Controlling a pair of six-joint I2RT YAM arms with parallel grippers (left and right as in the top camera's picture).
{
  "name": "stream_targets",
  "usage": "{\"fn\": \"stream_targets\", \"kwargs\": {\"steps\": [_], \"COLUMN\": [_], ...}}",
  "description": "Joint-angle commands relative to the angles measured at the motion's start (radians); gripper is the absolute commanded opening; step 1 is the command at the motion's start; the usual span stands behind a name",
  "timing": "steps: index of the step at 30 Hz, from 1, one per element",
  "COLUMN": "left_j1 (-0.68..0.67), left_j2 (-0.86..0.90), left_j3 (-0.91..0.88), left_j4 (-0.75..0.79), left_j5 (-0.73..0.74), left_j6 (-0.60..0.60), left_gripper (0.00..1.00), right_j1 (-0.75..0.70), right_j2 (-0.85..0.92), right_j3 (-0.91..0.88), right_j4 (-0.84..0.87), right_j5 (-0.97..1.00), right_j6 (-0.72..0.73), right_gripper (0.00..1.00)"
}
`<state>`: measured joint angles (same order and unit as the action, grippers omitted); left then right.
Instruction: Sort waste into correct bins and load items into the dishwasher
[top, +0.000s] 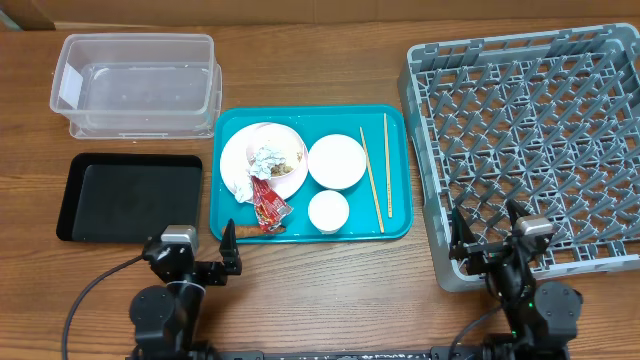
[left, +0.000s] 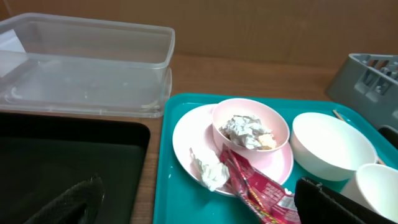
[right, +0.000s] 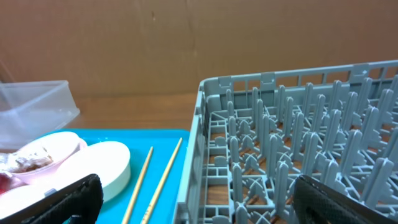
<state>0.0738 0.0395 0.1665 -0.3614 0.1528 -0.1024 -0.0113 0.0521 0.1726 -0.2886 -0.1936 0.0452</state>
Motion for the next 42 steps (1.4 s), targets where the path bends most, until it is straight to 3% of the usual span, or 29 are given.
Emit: {"fn": "stream_targets", "kwargs": {"steps": [1,10,17,22,25,31,38,42], "left_j1": [0.005,0.005,0.005,0.005,0.005,0.004,-0.114,-0.172], "left_j2": [0.065,0.455,0.796,0.984,1.033,1.154,1.397,1.547], "left_j3": [0.133,0.479,0.885,1.109,1.122,1.121,1.121,1.121], "left_j4": [-0.035,-0.224,-0.62,-0.864,-0.859,-0.661,-0.51,-0.486], "left_j5": [0.003,0.122,0.18,0.172,0.194,0.323,0.158,0.15], "left_j6": [-0.018,-0.018,-0.01,0.061,0.049,-0.045,-0.113,-0.116], "left_gripper": [1.0,1.0,1.0,1.0,1.0,1.0,0.97,0.92], "right_j1": [0.005,0.005,0.004,0.004,0.004,0.004,0.004,0.004], "right_j2": [0.058,0.367,0.7,0.882,0.927,0.953,0.953,0.953], "right_j3": [0.128,0.487,0.783,0.912,0.928,0.928,0.928,0.928], "right_j4": [-0.047,-0.319,-0.674,-0.78,-0.788,-0.802,-0.798,-0.798], "right_j5": [0.017,0.016,-0.046,-0.043,-0.043,0.026,0.035,0.035], "right_j6": [0.016,0.016,0.016,0.011,0.011,0.012,0.012,0.012], "right_gripper": [1.0,1.0,1.0,1.0,1.0,1.0,1.0,1.0]}}
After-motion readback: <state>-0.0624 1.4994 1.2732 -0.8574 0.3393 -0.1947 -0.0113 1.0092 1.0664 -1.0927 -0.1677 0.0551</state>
